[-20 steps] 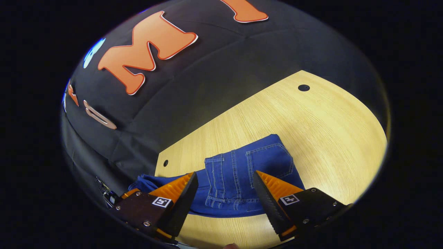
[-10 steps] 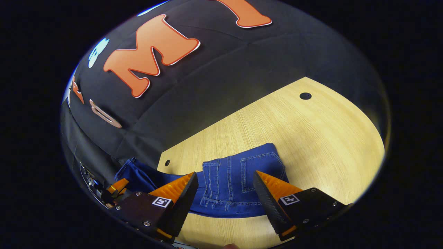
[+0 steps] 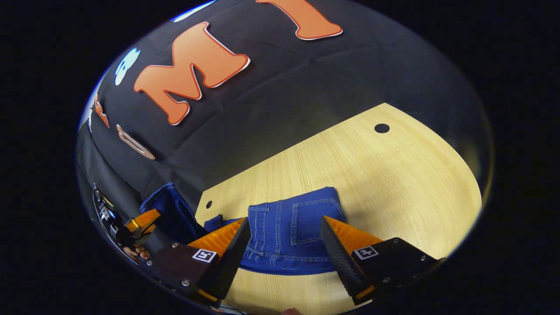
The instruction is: Grasp the waist and the cuffs of the jeans and fold them to make the two legs overlap; first hold the waist and fold one-third of the jeans toward the cuffs, then hold the cuffs and fold the remaining one-third in the same direction to finish folding.
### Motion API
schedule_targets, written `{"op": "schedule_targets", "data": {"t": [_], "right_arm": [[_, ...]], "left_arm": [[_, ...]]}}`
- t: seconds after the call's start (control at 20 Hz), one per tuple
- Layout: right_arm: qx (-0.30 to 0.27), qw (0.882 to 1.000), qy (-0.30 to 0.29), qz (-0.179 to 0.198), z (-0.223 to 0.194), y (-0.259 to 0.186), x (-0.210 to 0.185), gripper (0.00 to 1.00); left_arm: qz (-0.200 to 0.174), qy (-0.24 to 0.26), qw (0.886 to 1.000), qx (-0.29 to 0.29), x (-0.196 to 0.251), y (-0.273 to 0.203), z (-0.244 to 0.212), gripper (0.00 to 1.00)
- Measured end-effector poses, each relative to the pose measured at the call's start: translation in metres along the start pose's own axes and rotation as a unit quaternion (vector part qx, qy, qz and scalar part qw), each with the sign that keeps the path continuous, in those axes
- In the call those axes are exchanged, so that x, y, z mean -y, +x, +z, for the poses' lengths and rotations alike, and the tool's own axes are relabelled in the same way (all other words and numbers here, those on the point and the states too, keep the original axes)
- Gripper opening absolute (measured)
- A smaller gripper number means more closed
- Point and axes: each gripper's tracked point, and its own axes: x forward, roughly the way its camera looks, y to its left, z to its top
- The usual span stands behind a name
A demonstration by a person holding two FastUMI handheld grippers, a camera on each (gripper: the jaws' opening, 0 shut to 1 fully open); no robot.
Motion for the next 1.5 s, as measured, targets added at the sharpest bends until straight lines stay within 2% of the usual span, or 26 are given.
{"op": "schedule_targets", "data": {"t": [0.05,0.1,0.15,0.3,0.4,0.55,0.7,0.75,0.8,0.95,1.05,1.15,1.2,1.3,1.5], "right_arm": [[-0.002,1.0,0.001,0.0,0.001,-0.001,0.001,0.98],[-0.002,1.0,0.0,-0.001,0.002,0.0,0.003,0.98],[-0.002,1.0,-0.002,-0.001,0.003,0.0,0.003,0.98],[-0.008,1.0,-0.004,-0.009,-0.004,0.001,0.007,0.98],[-0.016,1.0,-0.004,-0.009,-0.01,0.004,0.002,0.98],[-0.023,1.0,-0.001,-0.017,-0.015,0.009,0.0,0.98],[-0.019,1.0,0.005,-0.023,-0.013,0.008,0.001,0.98],[-0.018,0.999,0.006,-0.027,-0.012,0.008,0.005,0.98],[-0.016,0.999,0.008,-0.033,-0.011,0.007,0.008,0.98],[-0.011,0.999,0.011,-0.042,-0.008,0.003,0.015,0.98],[-0.012,0.999,0.015,-0.048,-0.008,0.004,0.02,0.98],[-0.015,0.998,0.022,-0.048,-0.009,0.006,0.021,0.98],[-0.018,0.998,0.026,-0.045,-0.009,0.008,0.019,0.98],[-0.024,0.998,0.027,-0.043,-0.014,0.012,0.017,0.98],[-0.035,0.998,0.024,-0.036,-0.02,0.016,0.01,0.98]], "left_arm": [[0.026,-0.021,0.999,0.002,-0.025,0.006,0.003,0.08],[0.046,-0.046,0.998,0.001,-0.048,0.006,0.002,0.03],[0.063,-0.066,0.996,-0.001,-0.072,-0.004,0.002,0.06],[0.092,-0.066,0.993,-0.03,-0.121,-0.001,-0.017,0.04],[0.085,-0.073,0.992,-0.057,-0.126,0.004,-0.038,0.04],[0.016,-0.096,0.989,-0.114,-0.101,0.016,-0.082,0.04],[0.027,-0.103,0.985,-0.135,-0.111,0.037,-0.108,0.07],[0.034,-0.116,0.98,-0.155,-0.118,0.043,-0.12,0.1],[0.05,-0.121,0.975,-0.181,-0.128,0.045,-0.137,0.07],[0.121,-0.084,0.969,-0.201,-0.177,0.048,-0.16,0.23],[0.142,-0.055,0.969,-0.193,-0.198,0.046,-0.16,0.46],[0.172,-0.001,0.968,-0.182,-0.223,0.041,-0.154,0.79],[0.174,0.005,0.967,-0.186,-0.225,0.044,-0.157,0.96],[0.18,-0.009,0.965,-0.192,-0.23,0.045,-0.16,1.0],[0.17,-0.019,0.968,-0.182,-0.238,0.046,-0.152,0.98]]}}
